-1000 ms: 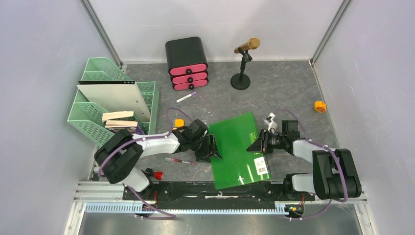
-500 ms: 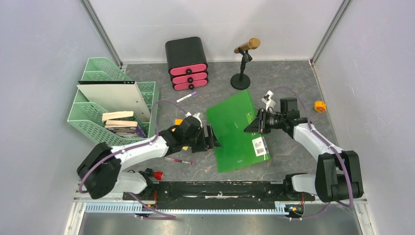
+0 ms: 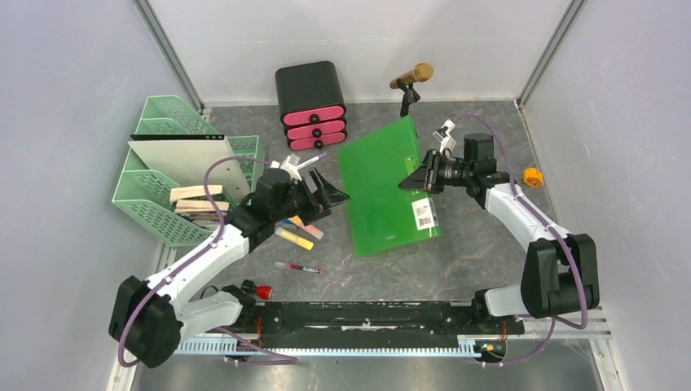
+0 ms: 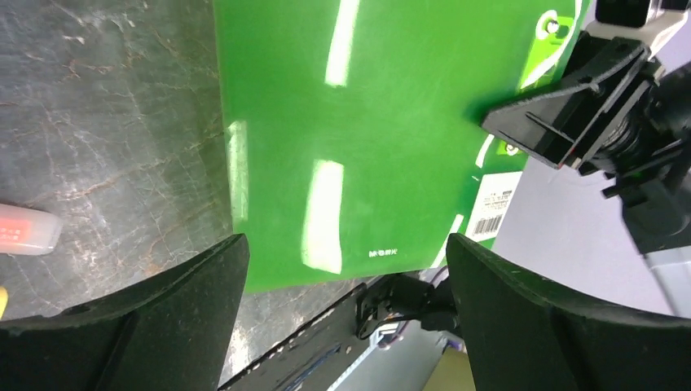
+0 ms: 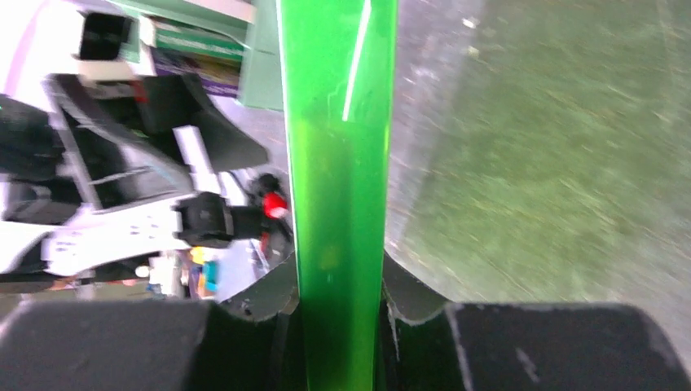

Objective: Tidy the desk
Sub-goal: Pick up the folder from the center of the board, then place the folder in the storage box.

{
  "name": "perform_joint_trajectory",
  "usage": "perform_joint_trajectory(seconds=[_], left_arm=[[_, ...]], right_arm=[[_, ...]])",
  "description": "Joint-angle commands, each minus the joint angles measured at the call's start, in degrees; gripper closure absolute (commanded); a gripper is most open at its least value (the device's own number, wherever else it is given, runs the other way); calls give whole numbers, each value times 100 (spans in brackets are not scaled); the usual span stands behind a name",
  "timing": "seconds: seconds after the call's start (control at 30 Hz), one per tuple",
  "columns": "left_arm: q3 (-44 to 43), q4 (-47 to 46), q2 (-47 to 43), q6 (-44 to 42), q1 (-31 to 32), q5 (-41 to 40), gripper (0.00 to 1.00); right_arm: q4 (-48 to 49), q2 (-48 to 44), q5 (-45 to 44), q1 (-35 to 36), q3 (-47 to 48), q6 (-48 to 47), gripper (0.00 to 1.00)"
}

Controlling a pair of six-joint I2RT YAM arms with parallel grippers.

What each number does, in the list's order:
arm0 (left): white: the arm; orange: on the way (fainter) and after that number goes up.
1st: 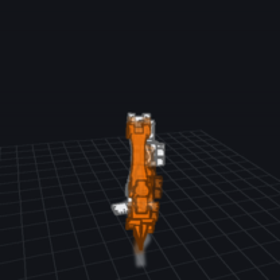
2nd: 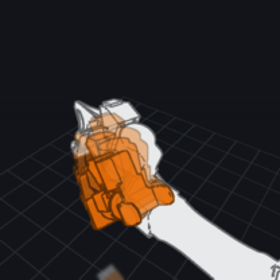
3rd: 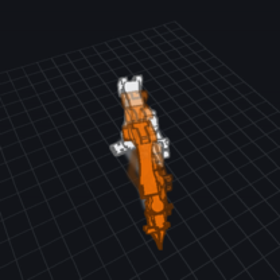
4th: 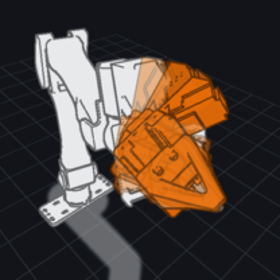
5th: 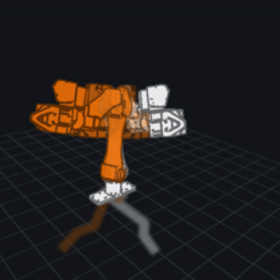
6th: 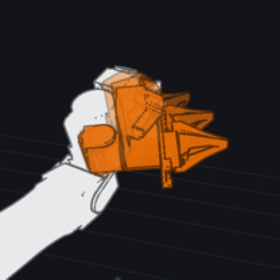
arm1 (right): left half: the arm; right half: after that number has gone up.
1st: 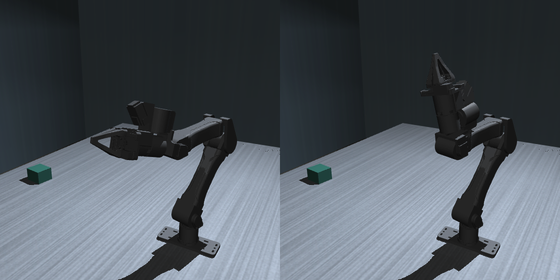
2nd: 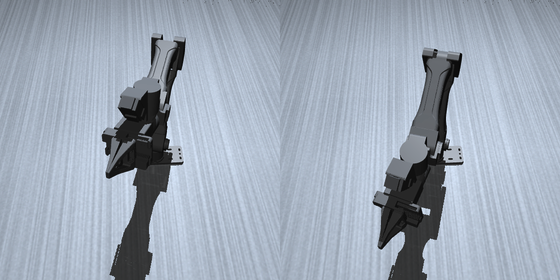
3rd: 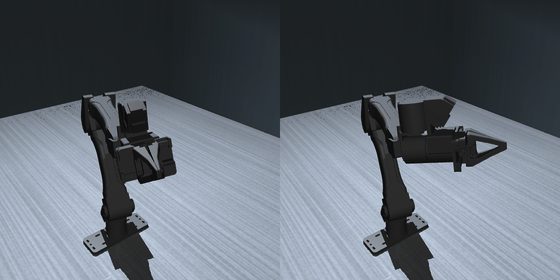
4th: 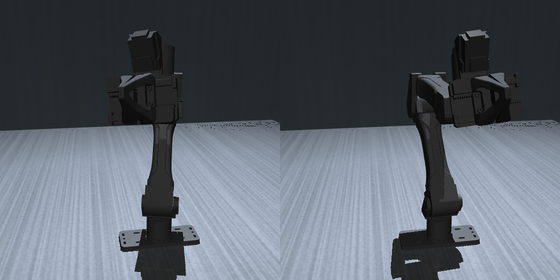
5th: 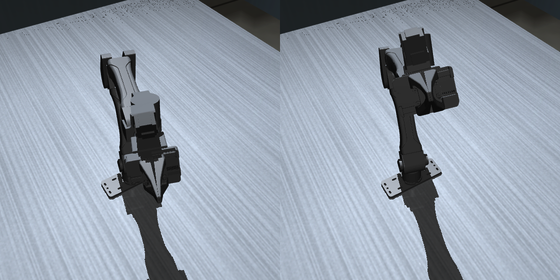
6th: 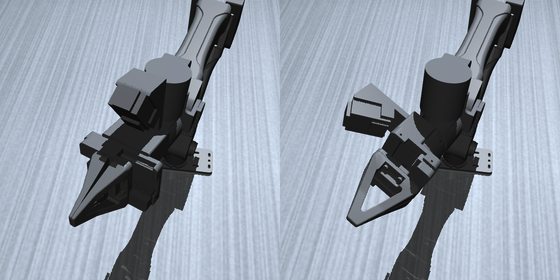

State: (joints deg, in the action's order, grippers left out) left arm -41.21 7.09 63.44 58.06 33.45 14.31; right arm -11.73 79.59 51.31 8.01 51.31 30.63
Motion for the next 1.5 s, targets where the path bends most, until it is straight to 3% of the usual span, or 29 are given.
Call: perform_joint_trajectory(seconds=[0.0, 0.1, 0.2, 0.3, 0.4, 0.47, 0.57, 0.7, 0.8, 0.97, 1.03, 1.1, 1.2, 1.3, 1.47], left_arm=[[364, -462, -341, 518, -510, 814, 3], [504, -388, -486, 511, -793, 959, 3], [635, -156, -736, 507, -1009, 939, 3], [978, -642, -1039, 620, -1259, 1194, 2], [1174, -1330, -1230, 818, -1419, 1560, 4], [1190, -1666, -1257, 849, -1441, 1820, 6], [1059, -1967, -1209, 903, -1438, 2238, 11], [835, -2177, -1216, 936, -1438, 2550, 22], [651, -2185, -1212, 926, -1439, 2667, 44], [474, -2127, -1229, 968, -1438, 2736, 83], [439, -2079, -1238, 952, -1442, 2721, 97], [395, -1884, -1260, 860, -1438, 2650, 98], [316, -1532, -1345, 671, -1439, 2559, 98], [81, -769, -1506, 225, -1441, 2300, 98], [-292, 608, -1877, -693, -1438, 1751, 98]], right_arm=[[2587, -70, 609, 232, -244, 1957, 100], [4922, -52, 727, 308, -818, 3866, 100], [6773, 174, 751, 416, -1020, 5170, 100], [8808, 594, 860, 577, -963, 6701, 100], [10005, 987, 837, 720, -935, 7707, 100], [10263, 1120, 907, 799, -889, 7854, 100], [9712, 1083, 1036, 859, -947, 7393, 100], [8028, 797, 1218, 856, -1018, 6070, 100], [6039, 562, 1205, 868, -927, 4530, 100], [1020, 500, 476, 941, 187, 577, 100], [355, 594, 383, 952, 382, -9, 99], [244, 611, 389, 948, 325, -196, 95], [236, 589, 392, 948, 201, -271, 80], [92, 515, 178, 944, 177, -438, 54], [-214, 400, -89, 913, 386, -671, 20]])
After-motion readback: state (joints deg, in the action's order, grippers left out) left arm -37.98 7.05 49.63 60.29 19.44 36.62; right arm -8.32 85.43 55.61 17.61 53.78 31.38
